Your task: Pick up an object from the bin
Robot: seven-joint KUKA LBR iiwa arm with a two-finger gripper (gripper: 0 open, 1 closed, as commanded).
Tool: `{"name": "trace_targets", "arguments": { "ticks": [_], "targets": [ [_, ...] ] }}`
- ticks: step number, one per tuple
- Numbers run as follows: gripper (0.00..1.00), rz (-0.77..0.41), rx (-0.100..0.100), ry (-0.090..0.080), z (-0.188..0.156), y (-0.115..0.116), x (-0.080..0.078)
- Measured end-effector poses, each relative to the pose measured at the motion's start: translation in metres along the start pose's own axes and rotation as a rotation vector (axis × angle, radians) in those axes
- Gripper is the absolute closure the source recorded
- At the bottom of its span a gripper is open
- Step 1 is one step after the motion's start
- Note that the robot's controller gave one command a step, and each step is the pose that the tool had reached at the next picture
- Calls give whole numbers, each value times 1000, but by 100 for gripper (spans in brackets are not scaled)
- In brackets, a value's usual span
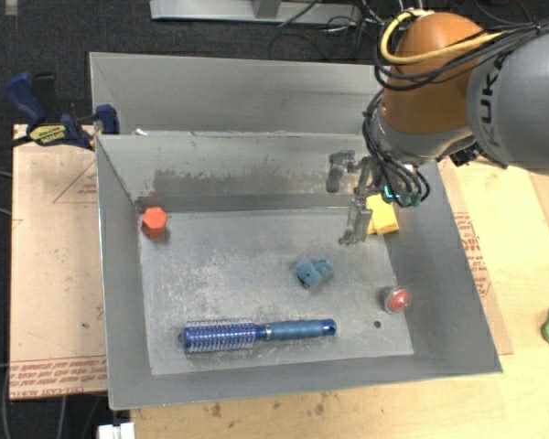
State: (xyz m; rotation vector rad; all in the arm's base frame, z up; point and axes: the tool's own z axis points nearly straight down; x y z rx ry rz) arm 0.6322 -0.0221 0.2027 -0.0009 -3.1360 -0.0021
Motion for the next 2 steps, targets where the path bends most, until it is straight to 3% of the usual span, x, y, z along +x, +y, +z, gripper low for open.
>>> {"name": "trace_targets", "arguments": {
  "ticks": [1, 2],
  "targets": [
    [0, -153, 1, -5, 34, -10, 17],
    [0, -386, -1, -3, 83, 31, 64]
  ]
}}
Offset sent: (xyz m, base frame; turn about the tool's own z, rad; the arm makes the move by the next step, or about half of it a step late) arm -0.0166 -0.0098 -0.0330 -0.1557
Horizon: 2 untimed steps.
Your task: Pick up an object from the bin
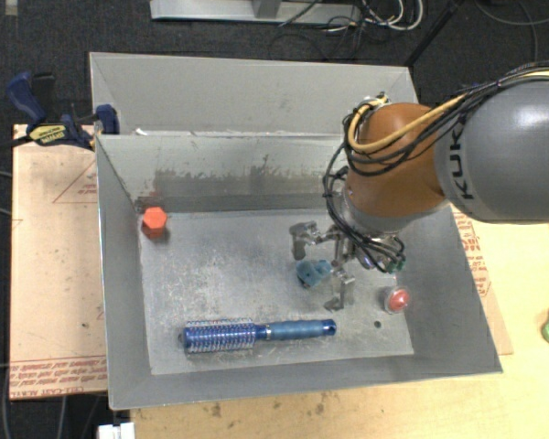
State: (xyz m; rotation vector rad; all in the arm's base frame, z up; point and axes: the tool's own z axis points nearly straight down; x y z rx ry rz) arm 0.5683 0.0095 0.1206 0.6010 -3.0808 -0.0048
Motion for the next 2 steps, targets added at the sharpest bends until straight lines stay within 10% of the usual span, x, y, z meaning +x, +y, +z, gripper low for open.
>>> {"name": "trace_targets", "arguments": {
  "ticks": [1, 2],
  "targets": [
    [0, -157, 3, -3, 52, -40, -29],
    [100, -158, 3, -4, 50, -40, -29]
  ]
}}
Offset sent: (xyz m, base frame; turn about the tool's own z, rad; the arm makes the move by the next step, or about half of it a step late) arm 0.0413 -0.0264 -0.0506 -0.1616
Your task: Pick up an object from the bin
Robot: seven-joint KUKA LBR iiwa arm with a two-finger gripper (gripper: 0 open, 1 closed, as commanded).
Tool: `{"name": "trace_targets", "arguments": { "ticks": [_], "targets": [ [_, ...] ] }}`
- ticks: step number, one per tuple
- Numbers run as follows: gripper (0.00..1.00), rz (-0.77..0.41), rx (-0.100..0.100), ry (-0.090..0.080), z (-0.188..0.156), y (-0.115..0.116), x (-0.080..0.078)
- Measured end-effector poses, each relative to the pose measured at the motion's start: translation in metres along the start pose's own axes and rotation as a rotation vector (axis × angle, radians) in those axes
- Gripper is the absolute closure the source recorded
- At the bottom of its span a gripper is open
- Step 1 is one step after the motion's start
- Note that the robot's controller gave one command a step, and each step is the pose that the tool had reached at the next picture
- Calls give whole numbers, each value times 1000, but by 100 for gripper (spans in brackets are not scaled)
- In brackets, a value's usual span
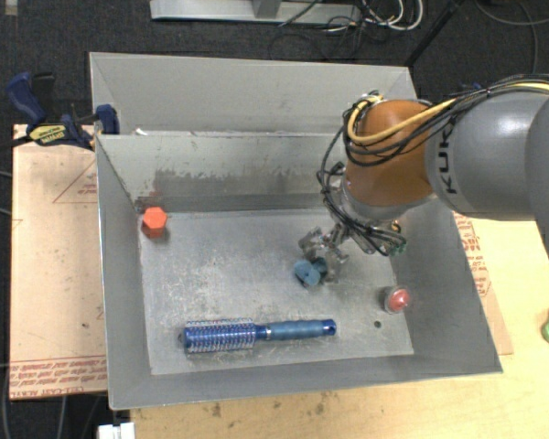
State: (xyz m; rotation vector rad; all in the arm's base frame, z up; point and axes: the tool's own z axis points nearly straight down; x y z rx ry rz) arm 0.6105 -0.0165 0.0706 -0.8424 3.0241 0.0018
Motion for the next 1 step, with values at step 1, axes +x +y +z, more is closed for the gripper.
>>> {"name": "trace_targets", "arguments": {
  "ticks": [1],
  "targets": [
    [100, 14, 5, -8, -149, 16, 7]
  ]
}}
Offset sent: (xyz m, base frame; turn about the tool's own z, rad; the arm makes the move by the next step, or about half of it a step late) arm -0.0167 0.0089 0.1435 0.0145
